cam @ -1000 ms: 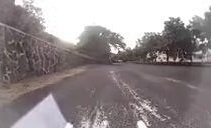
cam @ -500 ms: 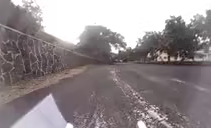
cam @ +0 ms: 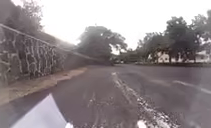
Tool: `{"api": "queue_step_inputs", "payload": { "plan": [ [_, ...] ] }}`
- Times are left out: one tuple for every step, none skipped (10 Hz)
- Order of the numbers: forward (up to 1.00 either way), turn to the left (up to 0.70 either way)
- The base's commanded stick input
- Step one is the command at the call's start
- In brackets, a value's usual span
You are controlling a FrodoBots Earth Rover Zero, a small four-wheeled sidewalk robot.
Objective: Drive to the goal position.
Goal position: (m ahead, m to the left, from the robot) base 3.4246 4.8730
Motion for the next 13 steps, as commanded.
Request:
{"api": "queue_step_inputs", "payload": {
  "plan": [
    [0.45,0.00],
    [0.45,0.00],
    [0.45,-0.27],
    [0.45,-0.27],
    [0.45,-0.27],
    [0.45,-0.27],
    [0.45,-0.27],
    [0.45,-0.27],
    [0.45,-0.20],
    [0.45,-0.11],
    [0.45,-0.02],
    [0.45,0.00],
    [0.45,0.00]
  ]
}}
